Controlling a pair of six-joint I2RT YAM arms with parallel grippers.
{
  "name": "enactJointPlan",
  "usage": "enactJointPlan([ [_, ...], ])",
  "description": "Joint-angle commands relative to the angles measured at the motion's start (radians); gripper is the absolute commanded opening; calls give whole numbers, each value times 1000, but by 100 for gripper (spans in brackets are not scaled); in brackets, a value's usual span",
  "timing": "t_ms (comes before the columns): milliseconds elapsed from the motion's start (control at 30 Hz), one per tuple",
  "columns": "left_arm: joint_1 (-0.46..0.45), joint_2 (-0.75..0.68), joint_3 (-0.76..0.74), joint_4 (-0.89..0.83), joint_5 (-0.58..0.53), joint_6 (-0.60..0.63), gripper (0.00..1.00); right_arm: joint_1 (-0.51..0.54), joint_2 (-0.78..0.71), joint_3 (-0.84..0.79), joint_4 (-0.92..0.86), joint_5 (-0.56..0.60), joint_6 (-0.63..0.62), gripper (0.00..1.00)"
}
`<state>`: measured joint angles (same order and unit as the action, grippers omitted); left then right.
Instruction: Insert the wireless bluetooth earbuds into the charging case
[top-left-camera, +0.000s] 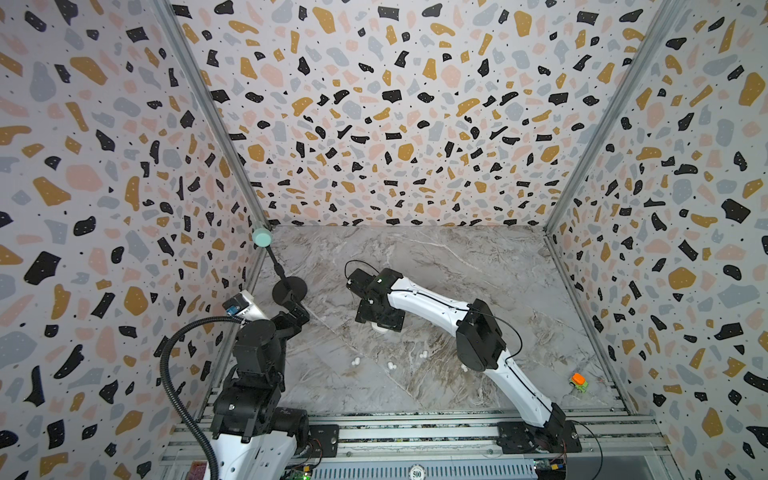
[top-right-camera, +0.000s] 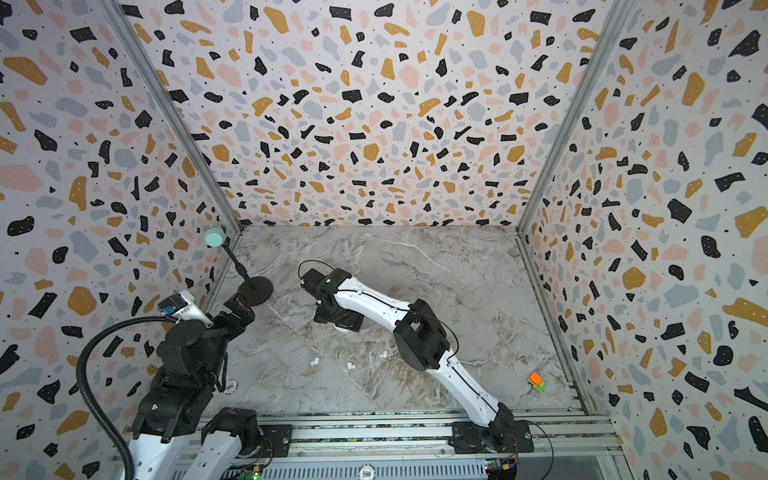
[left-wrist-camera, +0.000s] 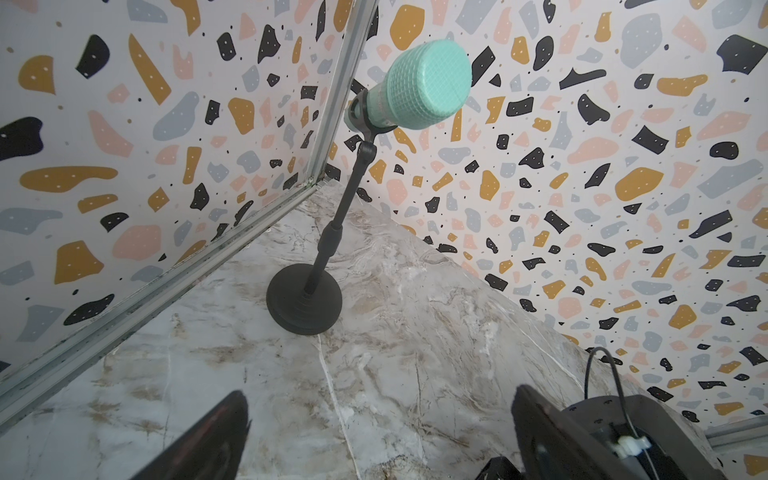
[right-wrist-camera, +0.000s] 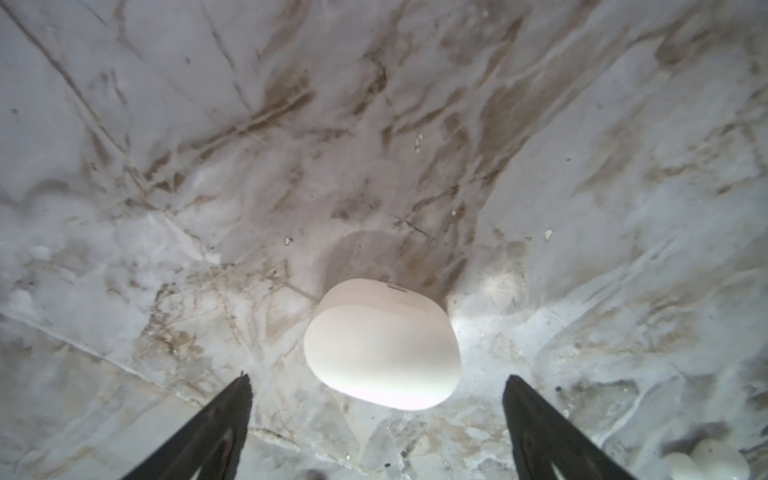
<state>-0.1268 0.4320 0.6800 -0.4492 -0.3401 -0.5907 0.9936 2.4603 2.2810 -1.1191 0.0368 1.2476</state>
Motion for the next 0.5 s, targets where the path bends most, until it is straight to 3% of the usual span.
enactJointPlan([
  [0, -2, -9, -12, 38, 8, 2, 100, -6, 6, 35, -46, 4, 10, 92],
  [467, -2, -4, -15, 38, 12, 2, 100, -12, 20, 36, -42, 11, 9, 85],
])
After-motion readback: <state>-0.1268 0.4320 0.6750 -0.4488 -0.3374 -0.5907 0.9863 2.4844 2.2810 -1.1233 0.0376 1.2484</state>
